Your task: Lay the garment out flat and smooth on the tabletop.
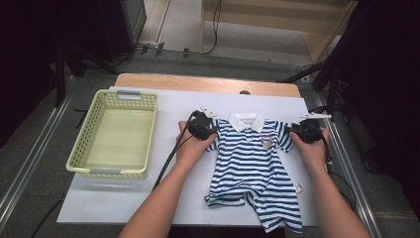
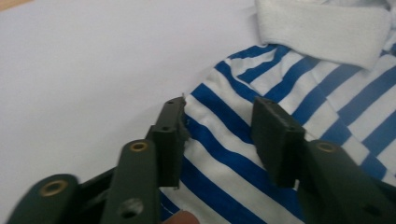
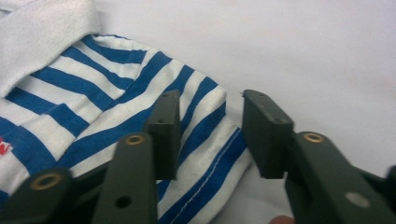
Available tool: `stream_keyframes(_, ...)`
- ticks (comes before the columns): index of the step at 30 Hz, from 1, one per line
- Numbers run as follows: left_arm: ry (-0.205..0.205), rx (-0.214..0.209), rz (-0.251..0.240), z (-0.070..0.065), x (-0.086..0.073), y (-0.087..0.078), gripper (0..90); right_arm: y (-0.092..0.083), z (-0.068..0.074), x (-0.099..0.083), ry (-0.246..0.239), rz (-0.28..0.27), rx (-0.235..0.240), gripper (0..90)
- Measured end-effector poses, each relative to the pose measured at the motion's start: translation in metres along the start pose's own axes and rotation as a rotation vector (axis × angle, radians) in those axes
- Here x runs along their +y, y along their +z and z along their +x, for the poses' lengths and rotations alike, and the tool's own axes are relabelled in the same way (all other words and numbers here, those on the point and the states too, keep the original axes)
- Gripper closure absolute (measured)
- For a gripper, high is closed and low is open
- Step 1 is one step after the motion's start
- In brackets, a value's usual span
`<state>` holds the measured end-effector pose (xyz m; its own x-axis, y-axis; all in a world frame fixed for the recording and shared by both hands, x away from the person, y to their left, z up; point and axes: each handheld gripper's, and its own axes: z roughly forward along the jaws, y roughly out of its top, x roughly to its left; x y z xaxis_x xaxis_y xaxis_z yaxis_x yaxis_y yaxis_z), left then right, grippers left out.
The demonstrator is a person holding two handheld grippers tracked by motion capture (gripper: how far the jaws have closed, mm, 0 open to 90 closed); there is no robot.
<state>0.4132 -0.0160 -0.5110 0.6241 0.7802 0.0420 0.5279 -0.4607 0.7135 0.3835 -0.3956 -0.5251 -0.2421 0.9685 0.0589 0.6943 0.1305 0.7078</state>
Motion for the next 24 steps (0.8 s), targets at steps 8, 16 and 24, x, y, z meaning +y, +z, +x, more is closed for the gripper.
stream_keyframes(8, -0.025, -0.023, 0.008, 0.009, 0.004, 0.001, 90.0, 0.002, 0.002, 0.003, 0.004, -0.002, 0.034, 86.7)
stream_keyframes(16, -0.069, 0.028, -0.038, 0.032, 0.031, 0.001, 90.0, 0.008, -0.008, 0.017, 0.033, -0.038, 0.009, 87.2)
stream_keyframes(24, -0.098, 0.036, -0.079, 0.050, 0.053, 0.006, 90.0, 0.007, -0.012, 0.033, 0.050, -0.120, -0.030, 87.4)
